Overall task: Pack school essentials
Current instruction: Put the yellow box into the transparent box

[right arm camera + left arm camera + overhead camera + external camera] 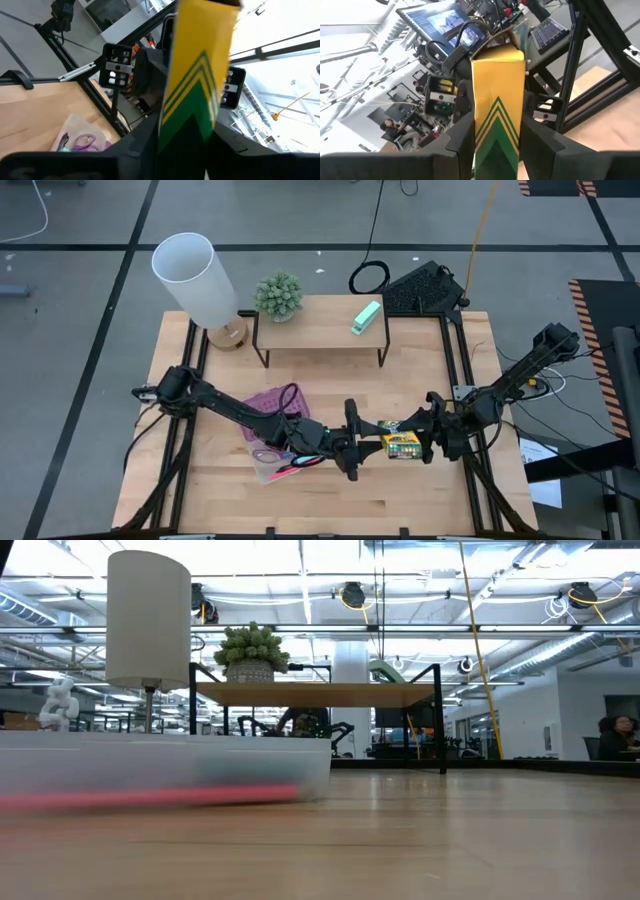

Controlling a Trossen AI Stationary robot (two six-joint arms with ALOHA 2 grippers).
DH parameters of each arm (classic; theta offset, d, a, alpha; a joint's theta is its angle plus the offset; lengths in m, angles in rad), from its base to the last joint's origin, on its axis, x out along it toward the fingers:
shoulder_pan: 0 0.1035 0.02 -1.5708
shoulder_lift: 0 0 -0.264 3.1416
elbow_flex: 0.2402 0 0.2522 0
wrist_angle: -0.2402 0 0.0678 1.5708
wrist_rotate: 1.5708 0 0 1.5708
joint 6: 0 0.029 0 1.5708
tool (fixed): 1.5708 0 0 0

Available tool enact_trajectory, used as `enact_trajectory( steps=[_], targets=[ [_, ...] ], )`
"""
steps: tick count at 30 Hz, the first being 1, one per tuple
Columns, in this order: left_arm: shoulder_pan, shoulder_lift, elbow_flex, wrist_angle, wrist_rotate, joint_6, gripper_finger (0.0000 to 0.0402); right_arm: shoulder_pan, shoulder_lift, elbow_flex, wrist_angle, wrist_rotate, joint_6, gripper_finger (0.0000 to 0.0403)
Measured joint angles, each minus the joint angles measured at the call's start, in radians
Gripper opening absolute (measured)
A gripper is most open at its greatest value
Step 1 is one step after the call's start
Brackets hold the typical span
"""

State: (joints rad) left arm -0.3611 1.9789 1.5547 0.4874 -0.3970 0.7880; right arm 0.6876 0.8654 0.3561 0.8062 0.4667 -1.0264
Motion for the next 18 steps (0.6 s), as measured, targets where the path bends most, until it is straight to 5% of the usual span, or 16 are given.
enact_trajectory(
  steps=[10, 18],
  targets=[
    [-0.001, 0.0, 0.0, -0.015, 0.002, -0.006, 0.0136, 0.0, 0.0, -0.002, 0.002, 0.004, 0.025, 0.0259],
    [-0.005, 0.0, 0.0, -0.042, -0.05, -0.007, 0.0136, 0.002, 0.0, -0.002, 0.003, 0.129, 0.079, 0.0313]
  ],
)
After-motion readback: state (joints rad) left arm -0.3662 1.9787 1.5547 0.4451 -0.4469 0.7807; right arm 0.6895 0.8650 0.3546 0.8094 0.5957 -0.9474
